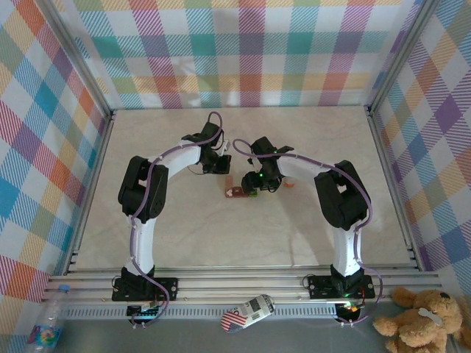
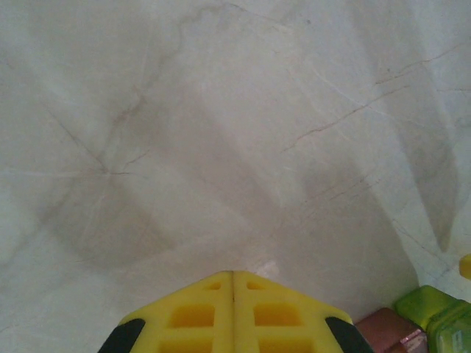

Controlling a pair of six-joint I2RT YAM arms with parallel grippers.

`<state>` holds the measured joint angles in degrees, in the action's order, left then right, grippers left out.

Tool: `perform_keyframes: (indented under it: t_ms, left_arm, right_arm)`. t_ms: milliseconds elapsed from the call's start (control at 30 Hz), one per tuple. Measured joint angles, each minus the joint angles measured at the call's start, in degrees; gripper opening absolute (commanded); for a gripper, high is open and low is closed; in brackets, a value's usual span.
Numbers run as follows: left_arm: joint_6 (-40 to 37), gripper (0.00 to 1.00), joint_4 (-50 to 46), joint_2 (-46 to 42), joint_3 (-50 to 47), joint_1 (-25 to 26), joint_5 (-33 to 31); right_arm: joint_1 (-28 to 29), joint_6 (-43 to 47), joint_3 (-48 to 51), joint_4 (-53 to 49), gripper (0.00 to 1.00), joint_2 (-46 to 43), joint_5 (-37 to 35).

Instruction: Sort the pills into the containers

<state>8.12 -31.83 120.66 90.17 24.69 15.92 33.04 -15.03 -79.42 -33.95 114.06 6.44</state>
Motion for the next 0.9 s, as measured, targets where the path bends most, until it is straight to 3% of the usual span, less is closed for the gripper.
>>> perform_keyframes:
  t_ms: [900]
  left_arm:
    - [1.53, 0.0, 2.23, -9.42, -10.64, 2.58, 6.12]
  right_arm:
    - [0.0, -0.83, -0.02, -0.04, 0.67, 0.17, 0.04]
